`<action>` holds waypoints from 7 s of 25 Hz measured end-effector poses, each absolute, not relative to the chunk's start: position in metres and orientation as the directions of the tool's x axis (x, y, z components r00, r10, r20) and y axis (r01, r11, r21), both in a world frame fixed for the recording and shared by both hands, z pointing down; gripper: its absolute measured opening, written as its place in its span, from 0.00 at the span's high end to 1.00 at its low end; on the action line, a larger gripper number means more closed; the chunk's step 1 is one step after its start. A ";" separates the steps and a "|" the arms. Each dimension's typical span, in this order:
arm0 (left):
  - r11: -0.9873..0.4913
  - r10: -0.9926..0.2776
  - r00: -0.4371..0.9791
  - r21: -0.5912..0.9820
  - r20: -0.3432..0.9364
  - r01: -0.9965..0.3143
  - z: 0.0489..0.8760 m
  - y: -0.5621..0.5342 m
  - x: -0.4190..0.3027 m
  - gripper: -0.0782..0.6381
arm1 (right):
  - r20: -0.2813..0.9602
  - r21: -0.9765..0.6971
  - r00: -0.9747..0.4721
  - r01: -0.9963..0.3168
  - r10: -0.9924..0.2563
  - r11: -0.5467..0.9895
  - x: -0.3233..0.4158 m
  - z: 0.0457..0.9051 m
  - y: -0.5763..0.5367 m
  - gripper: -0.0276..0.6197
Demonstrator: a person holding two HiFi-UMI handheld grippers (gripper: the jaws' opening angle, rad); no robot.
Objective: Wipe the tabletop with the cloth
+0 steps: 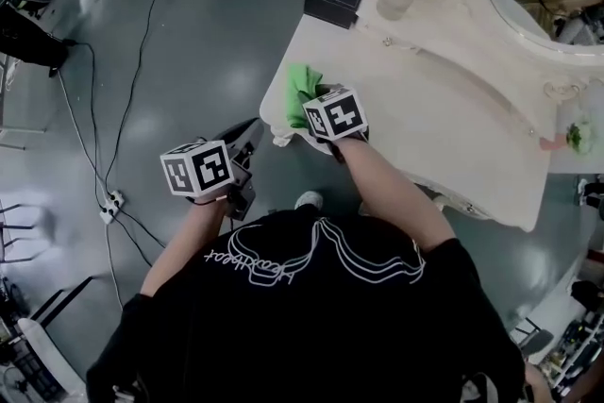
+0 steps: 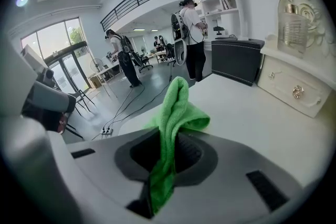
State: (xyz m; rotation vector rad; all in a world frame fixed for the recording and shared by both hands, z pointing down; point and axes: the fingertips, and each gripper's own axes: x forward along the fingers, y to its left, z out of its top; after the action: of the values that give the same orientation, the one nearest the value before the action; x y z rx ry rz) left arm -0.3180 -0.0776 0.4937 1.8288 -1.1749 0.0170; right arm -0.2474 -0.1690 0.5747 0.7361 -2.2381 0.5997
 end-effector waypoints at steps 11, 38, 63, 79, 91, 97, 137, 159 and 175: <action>-0.173 -0.666 0.596 0.684 0.449 -0.709 0.491 -0.085 -0.288 0.89 | 0.730 -0.183 -0.581 -0.673 -0.359 0.717 -0.218 0.574 -0.161 0.87; -0.263 -0.581 0.677 0.684 0.452 -0.681 0.489 -0.100 -0.221 0.89 | 0.726 -0.165 -0.548 -0.725 -0.415 0.669 -0.133 0.572 -0.150 0.87; -0.297 -0.568 0.684 0.661 0.458 -0.689 0.478 -0.094 -0.163 0.88 | 0.724 -0.160 -0.543 -0.731 -0.425 0.663 -0.060 0.571 -0.137 0.87; -0.318 -0.583 0.670 0.629 0.461 -0.710 0.465 -0.094 -0.117 0.88 | 0.723 -0.145 -0.537 -0.733 -0.434 0.665 -0.001 0.570 -0.127 0.87; -0.340 -0.568 0.655 0.583 0.498 -0.738 0.467 -0.080 -0.076 0.88 | 0.716 -0.138 -0.543 -0.725 -0.438 0.674 0.044 0.568 -0.119 0.87; -0.341 -0.567 0.653 0.579 0.502 -0.740 0.466 -0.075 -0.056 0.88 | 0.716 -0.136 -0.539 -0.731 -0.444 0.668 0.067 0.569 -0.116 0.87; -0.380 -0.547 0.688 0.591 0.476 -0.711 0.449 -0.067 0.066 0.89 | 0.718 -0.143 -0.526 -0.753 -0.456 0.643 0.197 0.568 -0.092 0.87; -0.363 -0.559 0.677 0.593 0.479 -0.719 0.451 -0.055 0.119 0.89 | 0.715 -0.145 -0.547 -0.726 -0.436 0.672 0.249 0.568 -0.079 0.87; -0.391 -0.533 0.703 0.600 0.471 -0.698 0.452 -0.045 0.179 0.89 | 0.719 -0.157 -0.527 -0.758 -0.454 0.633 0.318 0.567 -0.059 0.87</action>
State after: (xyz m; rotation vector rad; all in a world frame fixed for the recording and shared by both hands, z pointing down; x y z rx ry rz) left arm 0.1794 -0.0454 0.4525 2.0865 -0.9370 0.2551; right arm 0.3182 -0.0595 0.5671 0.9423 -2.2055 0.6096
